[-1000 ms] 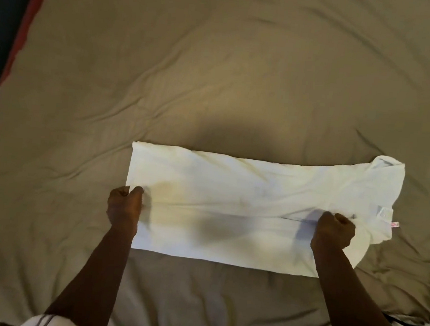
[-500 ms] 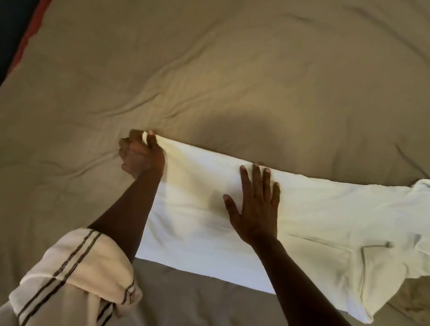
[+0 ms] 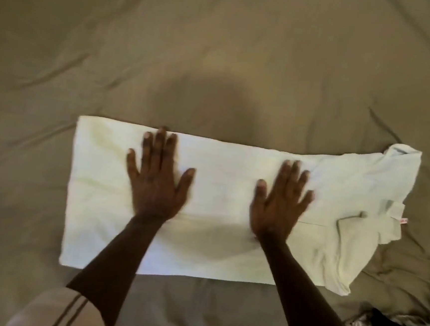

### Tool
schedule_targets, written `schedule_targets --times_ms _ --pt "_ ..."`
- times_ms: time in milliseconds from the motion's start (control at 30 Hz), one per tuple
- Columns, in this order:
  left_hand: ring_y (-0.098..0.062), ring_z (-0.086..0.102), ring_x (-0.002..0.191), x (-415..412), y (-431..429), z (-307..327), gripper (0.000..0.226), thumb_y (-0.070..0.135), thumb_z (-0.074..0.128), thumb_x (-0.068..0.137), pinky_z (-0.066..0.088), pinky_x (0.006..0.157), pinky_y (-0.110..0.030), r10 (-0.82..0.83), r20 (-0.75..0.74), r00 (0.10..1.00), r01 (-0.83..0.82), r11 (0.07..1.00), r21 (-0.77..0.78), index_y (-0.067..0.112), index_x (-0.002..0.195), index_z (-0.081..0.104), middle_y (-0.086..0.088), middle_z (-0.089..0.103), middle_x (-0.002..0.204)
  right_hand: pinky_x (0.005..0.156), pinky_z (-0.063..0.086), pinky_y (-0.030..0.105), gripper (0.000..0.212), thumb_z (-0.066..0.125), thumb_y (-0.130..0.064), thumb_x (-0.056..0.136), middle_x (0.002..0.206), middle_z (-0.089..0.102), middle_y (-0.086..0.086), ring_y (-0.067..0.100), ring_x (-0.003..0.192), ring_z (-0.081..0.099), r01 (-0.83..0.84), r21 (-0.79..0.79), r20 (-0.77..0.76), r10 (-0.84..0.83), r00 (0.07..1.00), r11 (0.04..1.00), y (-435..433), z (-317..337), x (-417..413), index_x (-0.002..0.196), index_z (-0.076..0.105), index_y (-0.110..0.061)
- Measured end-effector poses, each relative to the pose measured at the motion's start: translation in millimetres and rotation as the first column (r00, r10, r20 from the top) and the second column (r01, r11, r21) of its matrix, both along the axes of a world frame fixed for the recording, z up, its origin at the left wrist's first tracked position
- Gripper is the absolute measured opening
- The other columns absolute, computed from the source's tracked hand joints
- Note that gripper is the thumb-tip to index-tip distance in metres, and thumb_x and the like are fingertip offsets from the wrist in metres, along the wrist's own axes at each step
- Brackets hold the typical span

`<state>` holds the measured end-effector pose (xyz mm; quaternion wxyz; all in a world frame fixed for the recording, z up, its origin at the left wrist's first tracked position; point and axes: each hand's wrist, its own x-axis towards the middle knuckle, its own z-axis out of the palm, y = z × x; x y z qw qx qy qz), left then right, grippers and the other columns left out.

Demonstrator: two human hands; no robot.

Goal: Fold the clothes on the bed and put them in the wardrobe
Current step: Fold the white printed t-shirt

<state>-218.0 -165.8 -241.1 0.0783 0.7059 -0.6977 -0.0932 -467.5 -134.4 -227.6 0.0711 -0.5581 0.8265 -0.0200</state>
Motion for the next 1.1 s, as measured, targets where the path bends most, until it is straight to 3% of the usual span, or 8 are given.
schedule_targets --times_ms 167,467,533,633,733,867,1000,1100 --pt "-0.028 0.005 0.161 -8.3 4.1 -15.8 0.077 0.058 0.034 0.103 0.007 0.125 -0.061 -0.005 0.008 1.000 0.006 0.998 -0.070 0.016 0.166 0.016 -0.006 0.011 0.173 0.126 0.009 0.058 0.074 0.016 -0.059 0.105 0.174 0.007 -0.001 0.025 0.160 0.001 0.301 -0.044 -0.021 -0.302 0.953 0.953 2.4 -8.8 -100.5 0.166 0.010 -0.017" --pt "-0.029 0.009 0.160 -17.2 9.6 8.6 0.065 0.048 0.036 0.105 0.016 0.120 -0.069 0.002 -0.096 0.995 -0.015 0.991 -0.132 0.012 0.159 0.033 -0.013 0.021 0.170 0.126 0.008 0.057 0.067 0.026 -0.055 0.106 0.172 0.020 0.000 0.025 0.160 0.008 0.229 -0.163 0.063 -0.221 0.973 0.960 11.5 -3.3 -112.7 0.163 0.026 -0.019" --pt "-0.031 0.009 0.160 -34.3 14.4 19.5 0.058 0.039 0.038 0.105 0.024 0.115 -0.073 -0.080 -0.119 0.990 0.060 0.984 -0.166 0.010 0.155 0.040 -0.016 0.021 0.170 0.127 0.006 0.057 0.064 0.029 -0.054 0.106 0.171 0.022 0.001 0.026 0.160 0.010 0.199 -0.177 -0.020 -0.206 0.978 0.964 27.7 1.6 -122.6 0.162 0.030 -0.022" --pt "-0.037 0.024 0.156 -78.3 34.1 40.9 0.048 0.032 0.049 0.102 0.018 0.119 -0.070 -0.296 -0.121 0.947 0.262 0.935 -0.238 0.006 0.142 0.056 -0.020 0.032 0.165 0.126 0.009 0.057 0.065 0.040 -0.054 0.105 0.168 0.029 0.006 0.031 0.158 0.019 0.277 -0.245 -0.068 -0.301 0.951 0.929 55.1 3.6 -145.6 0.160 0.036 -0.020" --pt "-0.037 0.049 0.141 -148.0 70.1 53.2 0.036 0.030 0.057 0.100 0.034 0.112 -0.059 -0.484 -0.247 0.840 0.431 0.870 -0.238 0.010 0.127 0.069 -0.015 0.052 0.151 0.117 0.033 0.053 0.061 0.054 -0.052 0.101 0.154 0.048 0.012 0.034 0.143 0.043 0.387 -0.392 0.092 -0.383 0.919 0.834 92.5 7.9 -192.3 0.150 0.050 -0.015" --pt "-0.029 0.063 0.111 -227.5 121.1 52.2 0.030 0.037 0.065 0.096 0.045 0.091 -0.046 -0.600 -0.352 0.718 0.591 0.793 -0.147 0.018 0.118 0.073 -0.004 0.064 0.126 0.095 0.046 0.036 0.061 0.071 -0.054 0.090 0.124 0.058 0.008 0.025 0.114 0.055 0.372 -0.248 0.222 -0.322 0.920 0.894 127.9 27.5 -239.0 0.140 0.059 -0.021" --pt "-0.030 0.060 0.113 -272.0 157.3 48.7 0.036 0.039 0.063 0.095 0.044 0.088 -0.044 -0.626 -0.328 0.707 0.648 0.760 -0.054 0.018 0.124 0.069 -0.005 0.062 0.130 0.080 0.048 0.029 0.026 0.068 -0.032 0.095 0.099 0.070 0.002 0.020 0.093 0.064 0.481 -0.106 0.448 -0.391 0.804 0.870 129.6 47.7 -278.3 0.116 0.071 -0.018" --pt "-0.033 0.054 0.128 -289.0 171.1 50.1 0.046 0.039 0.066 0.091 0.044 0.093 -0.046 -0.579 -0.293 0.761 0.613 0.790 0.031 0.017 0.131 0.066 -0.010 0.054 0.146 0.070 0.042 0.028 0.014 0.069 -0.025 0.091 0.083 0.068 0.003 0.024 0.082 0.064 0.718 -0.065 0.518 -0.592 0.618 0.693 134.9 49.4 -307.0 0.095 0.075 -0.013"
